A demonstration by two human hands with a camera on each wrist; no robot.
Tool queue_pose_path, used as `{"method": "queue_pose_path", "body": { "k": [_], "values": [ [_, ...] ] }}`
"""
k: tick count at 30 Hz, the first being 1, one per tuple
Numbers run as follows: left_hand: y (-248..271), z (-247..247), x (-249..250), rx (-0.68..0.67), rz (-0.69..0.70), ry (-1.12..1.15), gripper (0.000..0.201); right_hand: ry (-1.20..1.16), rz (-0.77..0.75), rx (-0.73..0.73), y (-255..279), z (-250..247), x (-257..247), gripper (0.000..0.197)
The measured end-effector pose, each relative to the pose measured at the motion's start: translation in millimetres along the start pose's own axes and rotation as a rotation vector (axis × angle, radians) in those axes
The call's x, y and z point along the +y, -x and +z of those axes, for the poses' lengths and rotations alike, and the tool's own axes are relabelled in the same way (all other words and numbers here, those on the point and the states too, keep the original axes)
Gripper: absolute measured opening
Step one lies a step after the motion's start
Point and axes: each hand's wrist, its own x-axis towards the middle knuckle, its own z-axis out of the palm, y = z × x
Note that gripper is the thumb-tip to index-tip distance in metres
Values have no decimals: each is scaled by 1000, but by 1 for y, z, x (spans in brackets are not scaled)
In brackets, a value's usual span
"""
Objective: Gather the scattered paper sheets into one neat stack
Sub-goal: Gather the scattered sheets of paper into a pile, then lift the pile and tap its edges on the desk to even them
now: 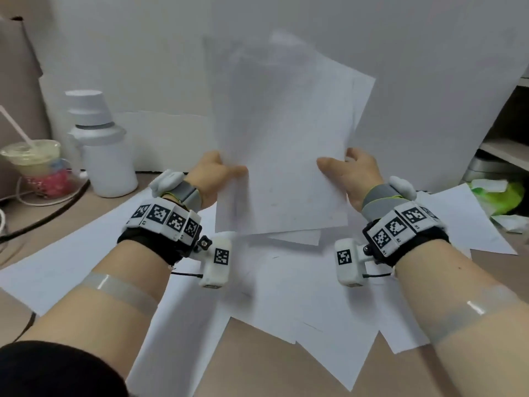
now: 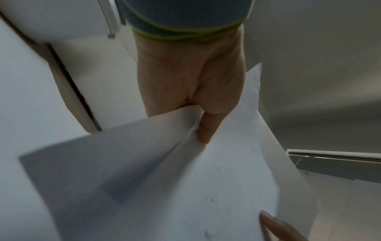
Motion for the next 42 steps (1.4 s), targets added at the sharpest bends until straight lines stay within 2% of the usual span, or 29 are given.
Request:
{"method": "queue_pose_path", "body": {
  "k": [2,3,4,7,10,14,18,20,22,25,27,32,35,37,39,42],
  "values": [
    [-5,-14,-5,89,30,-11,30,-10,-84,5,-1,21,-5,23],
    [-7,-20,-7,142,53,-35,21,-12,-110,-4,-1,31,-8,15],
    [-11,-26,-11,207,68,-69,15,-9,-133,-17,-4,41,-10,10],
    [-22,-42,-19,366,123,-149,14,31,-221,-65,-6,73,-17,3],
    [-33,-49,-27,436,192,-167,12,66,-297,-38,-11,94,-19,6],
    [-44,-53,-38,420,214,-102,14,40,-300,16,-20,108,-10,7],
    [-48,-64,-51,451,176,-78,42,32,-271,9,-22,113,-1,9],
    [-45,-66,-51,394,180,-81,35,36,-275,5,-22,115,2,5],
    [-39,-66,-50,362,195,-66,11,49,-275,1,-22,115,3,5],
    [-35,-67,-54,349,242,-71,25,45,-288,-4,-23,114,5,10],
    [-35,-69,-55,350,265,-57,20,36,-309,5,-22,114,4,15],
    [-38,-76,-48,356,301,-12,28,1,-351,24,-21,115,-2,7],
    [-40,-79,-47,349,298,-2,22,21,-324,-3,-23,117,0,24],
    [-42,-82,-47,358,313,16,31,42,-310,-24,-23,118,2,29],
    [-42,-85,-45,363,353,27,39,45,-305,-25,-23,118,2,25],
    [-43,-86,-41,377,419,39,36,36,-314,-11,-23,118,-1,13]
  ]
}}
